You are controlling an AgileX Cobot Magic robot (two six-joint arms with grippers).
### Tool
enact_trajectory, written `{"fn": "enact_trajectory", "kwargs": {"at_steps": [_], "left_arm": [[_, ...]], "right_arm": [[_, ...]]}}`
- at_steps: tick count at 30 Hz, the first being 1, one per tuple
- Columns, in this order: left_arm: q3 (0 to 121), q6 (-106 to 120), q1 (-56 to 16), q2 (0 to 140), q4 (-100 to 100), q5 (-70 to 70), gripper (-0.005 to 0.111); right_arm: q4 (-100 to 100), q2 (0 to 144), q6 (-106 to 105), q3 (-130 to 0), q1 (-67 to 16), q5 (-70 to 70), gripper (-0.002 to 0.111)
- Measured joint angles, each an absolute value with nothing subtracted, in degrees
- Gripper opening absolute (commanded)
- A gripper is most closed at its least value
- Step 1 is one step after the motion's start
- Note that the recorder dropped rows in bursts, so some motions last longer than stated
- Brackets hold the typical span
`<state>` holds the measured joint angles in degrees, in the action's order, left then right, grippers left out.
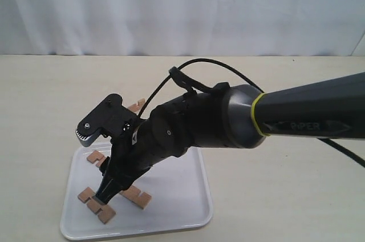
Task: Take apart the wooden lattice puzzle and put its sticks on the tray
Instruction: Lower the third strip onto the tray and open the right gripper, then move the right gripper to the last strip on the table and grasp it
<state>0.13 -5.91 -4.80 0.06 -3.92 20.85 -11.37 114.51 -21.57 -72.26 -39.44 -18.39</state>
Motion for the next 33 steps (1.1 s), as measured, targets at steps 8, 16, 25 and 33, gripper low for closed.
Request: {"fn": "enact_trajectory", "kwargs": {"at_steps": [8,16,25,33], "left_arm": [[0.13,-5.91,-4.80,0.06,-3.92,20.85,0.000],[0.13,-5.91,-4.80,0.06,-3.92,20.85,0.000],[0.13,-5.91,-4.80,0.06,-3.92,20.85,0.000],[0.13,-5.91,-4.80,0.06,-3.92,20.85,0.000]], "right_arm": [[-11.37,114.51,-22.60,-72.26,-39.44,-18.39,0.049],[-11.37,111.89,-22.62,-72.26,-38.59,-15.47,0.049],[-11.37,115.06,-18.78,-85.94,-31.86,-20.97,0.051],[-8.37,126.99,-21.65,-107.22,-28.23,-39.34,0.067]]}}
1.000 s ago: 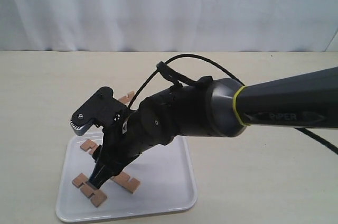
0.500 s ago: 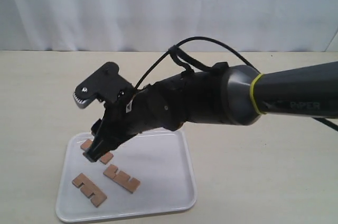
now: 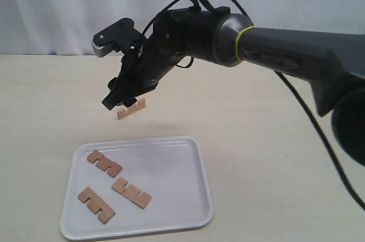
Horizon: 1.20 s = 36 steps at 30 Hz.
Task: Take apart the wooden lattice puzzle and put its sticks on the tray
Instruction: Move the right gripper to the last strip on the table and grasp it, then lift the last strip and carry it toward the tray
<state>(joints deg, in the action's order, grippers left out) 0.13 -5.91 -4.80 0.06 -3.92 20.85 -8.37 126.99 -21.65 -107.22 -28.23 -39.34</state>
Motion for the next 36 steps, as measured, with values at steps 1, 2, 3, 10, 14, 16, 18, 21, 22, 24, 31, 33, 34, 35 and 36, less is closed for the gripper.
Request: {"fn": "enact_trajectory", "kwargs": {"at_steps": [1,2,3,10,14,16,18,21,22,24,31,33,34,35,36], "left_arm": [[0.13,-5.91,-4.80,0.06,-3.92,20.85,0.000],[0.13,-5.91,-4.80,0.06,-3.92,20.85,0.000],[0.13,-5.91,-4.80,0.06,-3.92,20.85,0.000],[0.13,-5.91,-4.80,0.06,-3.92,20.85,0.000],[0.13,-5.91,-4.80,0.06,-3.92,20.85,0.000],[0.13,-5.91,-4.80,0.06,-3.92,20.85,0.000],[0.13,-5.91,-4.80,0.06,-3.92,20.85,0.000],[0.13,-5.91,-4.80,0.06,-3.92,20.85,0.000],[0.13,-5.91,-4.80,0.06,-3.92,20.85,0.000],[0.13,-5.91,-4.80,0.06,-3.92,20.85,0.000],[0.13,-5.91,-4.80,0.06,-3.92,20.85,0.000],[0.13,-5.91,-4.80,0.06,-3.92,20.85,0.000],[0.13,-5.91,-4.80,0.06,-3.92,20.85,0.000],[0.13,-5.91,-4.80,0.06,-3.92,20.85,0.000],[0.13,-5.91,-4.80,0.06,-3.92,20.85,0.000]], "right_arm": [[-7.70,128.20,-21.80,-108.94,-28.23,-40.40,0.068],[-6.88,129.90,-21.80,-110.96,-28.12,-41.39,0.069],[-6.31,131.56,-21.92,-112.76,-28.12,-41.95,0.069],[-5.58,140.25,-24.07,-120.78,-28.12,-42.68,0.070],[-5.53,143.44,-26.37,-121.98,-28.12,-41.54,0.069],[-5.53,144.48,-27.83,-121.98,-28.12,-41.12,0.069],[-5.40,145.02,-29.31,-121.98,-28.12,-41.00,0.069],[-5.42,145.65,-31.21,-122.11,-28.12,-40.58,0.069],[-5.42,145.65,-31.89,-122.11,-28.12,-40.46,0.069],[-5.53,145.67,-32.63,-122.24,-28.12,-40.34,0.069],[-6.28,144.79,-31.43,-122.33,-28.12,-40.34,0.069],[-8.46,143.57,-28.06,-122.33,-28.12,-40.03,0.069],[-9.27,143.10,-26.53,-122.33,-28.12,-39.64,0.069],[-9.88,142.59,-24.17,-122.46,-28.12,-38.93,0.069],[-10.35,142.21,-21.24,-122.50,-28.12,-38.07,0.069]]}}
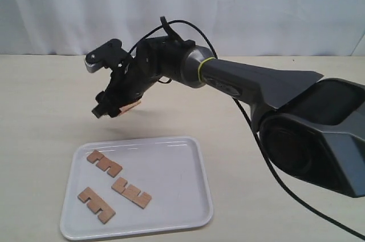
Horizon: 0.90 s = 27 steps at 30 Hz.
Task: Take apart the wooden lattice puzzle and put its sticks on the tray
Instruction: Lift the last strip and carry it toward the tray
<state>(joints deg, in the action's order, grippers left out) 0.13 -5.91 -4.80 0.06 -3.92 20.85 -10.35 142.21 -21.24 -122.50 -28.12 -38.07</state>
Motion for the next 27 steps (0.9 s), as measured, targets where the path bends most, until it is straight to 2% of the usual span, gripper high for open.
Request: {"fn": "enact_trajectory", "kwargs": {"at_steps": [7,16,27], "left_arm": [[0.13,-5.91,-4.80,0.06,-3.92,20.85,0.000],[0.13,-5.91,-4.80,0.06,-3.92,20.85,0.000],[0.13,-5.91,-4.80,0.06,-3.92,20.85,0.000]], "right_arm": [[-1.75,142.35,2.81,-122.59,-29.48,-33.38,0.069],[44.32,143.11,51.64,-122.59,-37.85,-36.09,0.070],[52.43,148.39,70.46,-122.48,-39.54,-37.08,0.070]]}}
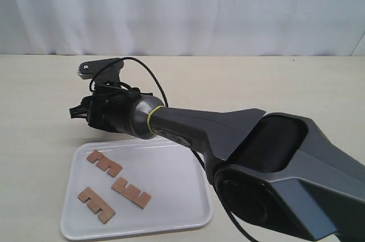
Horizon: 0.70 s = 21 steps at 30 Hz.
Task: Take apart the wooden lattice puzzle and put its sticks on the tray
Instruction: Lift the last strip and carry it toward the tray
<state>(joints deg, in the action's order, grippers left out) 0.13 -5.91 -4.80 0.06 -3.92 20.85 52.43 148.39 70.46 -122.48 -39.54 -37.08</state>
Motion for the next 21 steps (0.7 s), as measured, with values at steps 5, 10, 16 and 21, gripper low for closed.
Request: {"fn": "enact_trajectory", "kwargs": {"at_steps": [5,10,16,21], "left_arm": [[0.13,-5.91,-4.80,0.06,-3.92,20.85,0.000],[0.13,-5.91,-4.80,0.06,-3.92,20.85,0.000],[0.13,-5.91,-4.80,0.06,-3.92,20.85,0.000],[0.13,-5.91,-4.80,0.06,-3.92,20.85,0.000]], "right_arm": [[54.30,149.18,75.02,-122.48,-39.54,-37.19,0.070],[55.51,150.17,78.33,-122.48,-39.54,-37.22,0.069],[55.49,150.82,79.67,-122.48,-39.54,-37.52,0.060],[55.49,151.03,80.53,-122.48,-39.54,-38.34,0.031]]}}
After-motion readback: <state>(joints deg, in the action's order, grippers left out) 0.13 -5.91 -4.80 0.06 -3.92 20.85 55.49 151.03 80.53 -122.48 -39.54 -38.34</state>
